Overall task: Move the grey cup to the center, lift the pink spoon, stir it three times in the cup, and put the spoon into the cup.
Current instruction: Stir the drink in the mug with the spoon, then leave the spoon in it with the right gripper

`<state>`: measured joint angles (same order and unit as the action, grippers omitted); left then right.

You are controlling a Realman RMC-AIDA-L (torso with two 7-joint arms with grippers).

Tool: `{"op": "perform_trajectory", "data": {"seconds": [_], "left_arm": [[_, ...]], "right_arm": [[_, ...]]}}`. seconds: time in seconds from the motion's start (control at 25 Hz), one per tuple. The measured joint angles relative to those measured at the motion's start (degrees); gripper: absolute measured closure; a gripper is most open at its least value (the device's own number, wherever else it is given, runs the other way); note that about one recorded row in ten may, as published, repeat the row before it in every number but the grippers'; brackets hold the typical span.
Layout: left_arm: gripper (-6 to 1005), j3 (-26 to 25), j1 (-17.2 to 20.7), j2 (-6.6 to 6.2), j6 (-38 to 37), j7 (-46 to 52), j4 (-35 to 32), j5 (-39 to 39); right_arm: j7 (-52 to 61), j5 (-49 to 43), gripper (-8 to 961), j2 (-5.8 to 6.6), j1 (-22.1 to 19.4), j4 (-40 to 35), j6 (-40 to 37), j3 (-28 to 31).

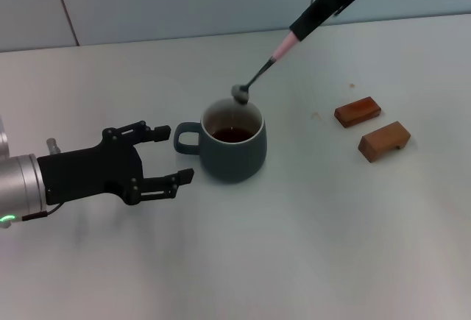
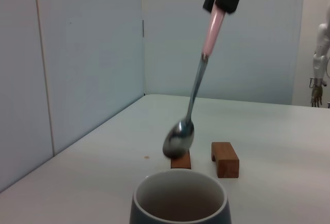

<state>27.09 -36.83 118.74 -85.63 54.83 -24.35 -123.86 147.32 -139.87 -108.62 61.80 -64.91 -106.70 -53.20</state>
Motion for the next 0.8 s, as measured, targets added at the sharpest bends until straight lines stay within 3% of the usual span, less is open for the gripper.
{"op": "perform_trajectory", "data": {"seconds": [0.32, 0.6, 0.8], "left_arm": [[159, 0.07, -0.33, 0.03, 0.01, 0.1, 0.0, 0.1], [159, 0.11, -0.58, 0.09, -0.13, 0.1, 0.12, 0.12], [159, 0.26, -0.62, 0.09, -0.26, 0.1, 0.07, 0.12]], "right_arm": [[-3.23, -0.62, 771, -0.72, 2.2, 11.83, 7.35, -6.08], [-5.42, -2.25, 764, -1.66, 5.39, 19.61, 11.81, -7.81], [-7.5, -3.58, 760, -3.44, 8.27, 23.97, 13.76, -7.98]]}}
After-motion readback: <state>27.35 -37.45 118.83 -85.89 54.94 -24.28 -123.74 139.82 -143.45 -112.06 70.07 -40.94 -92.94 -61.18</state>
